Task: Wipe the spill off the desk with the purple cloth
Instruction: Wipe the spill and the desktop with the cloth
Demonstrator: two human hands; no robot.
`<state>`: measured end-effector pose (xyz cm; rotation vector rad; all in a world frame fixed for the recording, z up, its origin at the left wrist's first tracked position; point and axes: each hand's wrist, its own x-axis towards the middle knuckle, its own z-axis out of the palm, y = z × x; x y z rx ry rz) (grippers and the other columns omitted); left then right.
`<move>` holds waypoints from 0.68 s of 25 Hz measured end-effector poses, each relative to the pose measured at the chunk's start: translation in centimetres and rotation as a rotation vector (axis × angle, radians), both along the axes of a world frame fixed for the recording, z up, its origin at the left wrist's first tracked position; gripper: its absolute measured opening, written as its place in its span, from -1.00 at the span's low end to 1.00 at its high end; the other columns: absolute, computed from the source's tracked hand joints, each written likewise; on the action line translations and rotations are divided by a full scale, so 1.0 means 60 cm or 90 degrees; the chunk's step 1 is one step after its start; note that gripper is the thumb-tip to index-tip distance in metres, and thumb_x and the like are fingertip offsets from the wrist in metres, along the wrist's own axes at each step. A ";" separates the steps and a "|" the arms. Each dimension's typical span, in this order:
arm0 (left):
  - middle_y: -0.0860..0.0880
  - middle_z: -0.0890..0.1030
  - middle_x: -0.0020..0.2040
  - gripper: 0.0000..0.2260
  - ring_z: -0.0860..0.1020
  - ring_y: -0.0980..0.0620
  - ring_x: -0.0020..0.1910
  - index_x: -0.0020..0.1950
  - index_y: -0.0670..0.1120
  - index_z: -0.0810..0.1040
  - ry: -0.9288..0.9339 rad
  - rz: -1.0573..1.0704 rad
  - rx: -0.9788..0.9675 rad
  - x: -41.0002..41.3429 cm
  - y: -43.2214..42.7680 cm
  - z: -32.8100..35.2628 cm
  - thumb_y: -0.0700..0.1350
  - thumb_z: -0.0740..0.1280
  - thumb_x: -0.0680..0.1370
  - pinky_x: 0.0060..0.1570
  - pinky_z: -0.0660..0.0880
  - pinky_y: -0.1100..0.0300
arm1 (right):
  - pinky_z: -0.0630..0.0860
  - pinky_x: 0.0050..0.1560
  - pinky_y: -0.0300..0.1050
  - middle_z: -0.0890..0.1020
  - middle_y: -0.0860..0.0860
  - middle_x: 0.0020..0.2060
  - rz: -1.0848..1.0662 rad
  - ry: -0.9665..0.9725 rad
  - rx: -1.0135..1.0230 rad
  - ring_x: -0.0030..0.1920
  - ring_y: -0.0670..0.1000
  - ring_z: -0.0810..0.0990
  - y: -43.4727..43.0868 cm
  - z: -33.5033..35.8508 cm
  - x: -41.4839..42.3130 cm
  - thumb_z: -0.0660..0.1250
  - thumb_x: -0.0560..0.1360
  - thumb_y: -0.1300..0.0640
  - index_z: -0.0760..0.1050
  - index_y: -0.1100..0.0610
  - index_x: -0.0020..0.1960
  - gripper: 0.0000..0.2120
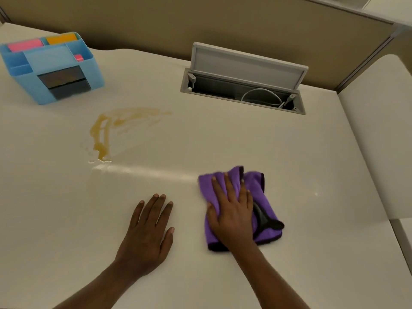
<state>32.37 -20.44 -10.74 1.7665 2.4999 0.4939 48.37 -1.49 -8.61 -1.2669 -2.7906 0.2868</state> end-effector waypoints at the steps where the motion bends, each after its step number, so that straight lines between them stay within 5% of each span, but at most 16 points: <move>1: -0.16 0.31 0.58 -0.47 0.23 -0.13 0.59 0.56 -0.14 0.31 0.002 0.003 0.001 0.000 0.000 -0.001 0.06 0.09 0.63 0.53 0.17 -0.16 | 0.07 0.62 0.31 0.17 -0.05 0.67 0.030 0.007 -0.011 0.65 0.26 0.14 -0.004 0.002 0.030 0.06 0.61 -0.22 0.09 -0.17 0.66 -0.37; 8: -0.18 0.33 0.57 -0.48 0.25 -0.16 0.58 0.54 -0.16 0.33 0.010 -0.001 -0.002 0.002 0.000 0.002 0.05 0.09 0.64 0.54 0.18 -0.19 | 0.05 0.59 0.38 0.08 0.09 0.69 -0.196 -0.022 -0.024 0.62 0.39 0.07 0.168 0.035 -0.068 0.07 0.68 -0.10 0.06 -0.05 0.68 -0.40; 13: -0.18 0.34 0.56 -0.47 0.25 -0.15 0.58 0.54 -0.17 0.33 -0.001 0.007 0.008 0.000 -0.005 -0.002 0.04 0.10 0.62 0.54 0.18 -0.19 | 0.11 0.61 0.32 0.19 -0.04 0.66 0.020 -0.008 0.002 0.65 0.26 0.15 0.025 -0.002 0.045 0.09 0.61 -0.19 0.10 -0.16 0.66 -0.37; 17: -0.19 0.35 0.55 -0.48 0.27 -0.16 0.57 0.53 -0.17 0.35 0.002 -0.005 0.002 0.003 0.002 0.005 0.04 0.10 0.62 0.53 0.17 -0.19 | 0.08 0.59 0.36 0.12 0.02 0.68 -0.178 -0.039 0.007 0.64 0.34 0.10 0.167 0.021 0.056 0.10 0.67 -0.15 0.06 -0.11 0.68 -0.39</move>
